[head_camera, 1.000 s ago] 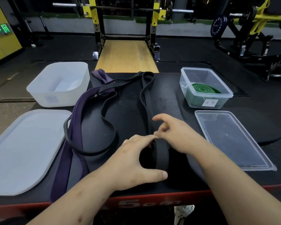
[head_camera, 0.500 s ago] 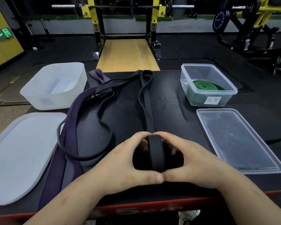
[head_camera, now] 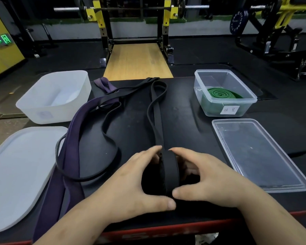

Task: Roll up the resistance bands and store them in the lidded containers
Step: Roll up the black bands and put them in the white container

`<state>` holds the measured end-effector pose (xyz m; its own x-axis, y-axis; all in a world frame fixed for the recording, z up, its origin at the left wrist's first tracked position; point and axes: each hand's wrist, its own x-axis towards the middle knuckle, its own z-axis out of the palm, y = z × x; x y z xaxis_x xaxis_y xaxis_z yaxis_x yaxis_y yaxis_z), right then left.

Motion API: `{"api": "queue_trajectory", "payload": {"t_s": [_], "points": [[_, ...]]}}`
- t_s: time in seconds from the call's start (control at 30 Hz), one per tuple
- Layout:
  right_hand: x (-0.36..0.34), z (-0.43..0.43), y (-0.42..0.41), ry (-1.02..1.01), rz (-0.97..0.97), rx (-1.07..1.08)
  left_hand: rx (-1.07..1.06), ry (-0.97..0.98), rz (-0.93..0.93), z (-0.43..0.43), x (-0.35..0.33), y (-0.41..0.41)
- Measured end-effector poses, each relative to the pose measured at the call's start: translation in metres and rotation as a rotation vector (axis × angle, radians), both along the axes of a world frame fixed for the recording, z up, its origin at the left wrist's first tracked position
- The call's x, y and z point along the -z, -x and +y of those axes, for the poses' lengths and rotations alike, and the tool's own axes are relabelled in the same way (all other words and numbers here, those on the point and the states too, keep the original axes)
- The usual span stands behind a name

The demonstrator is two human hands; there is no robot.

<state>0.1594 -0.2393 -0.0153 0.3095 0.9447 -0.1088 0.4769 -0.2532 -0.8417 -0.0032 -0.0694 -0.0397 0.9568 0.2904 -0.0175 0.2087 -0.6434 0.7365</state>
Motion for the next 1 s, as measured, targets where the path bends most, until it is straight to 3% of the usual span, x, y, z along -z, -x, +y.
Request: {"api": "queue_trajectory", "payload": {"t_s": [0.67, 1.0], "points": [[0.02, 0.003, 0.001, -0.106, 0.152, 0.008, -0.018, 0.03, -0.112, -0.004, -0.007, -0.006], [0.023, 0.01, -0.001, -0.063, 0.182, 0.069, -0.041, 0.04, -0.073, -0.007, -0.009, -0.004]]}}
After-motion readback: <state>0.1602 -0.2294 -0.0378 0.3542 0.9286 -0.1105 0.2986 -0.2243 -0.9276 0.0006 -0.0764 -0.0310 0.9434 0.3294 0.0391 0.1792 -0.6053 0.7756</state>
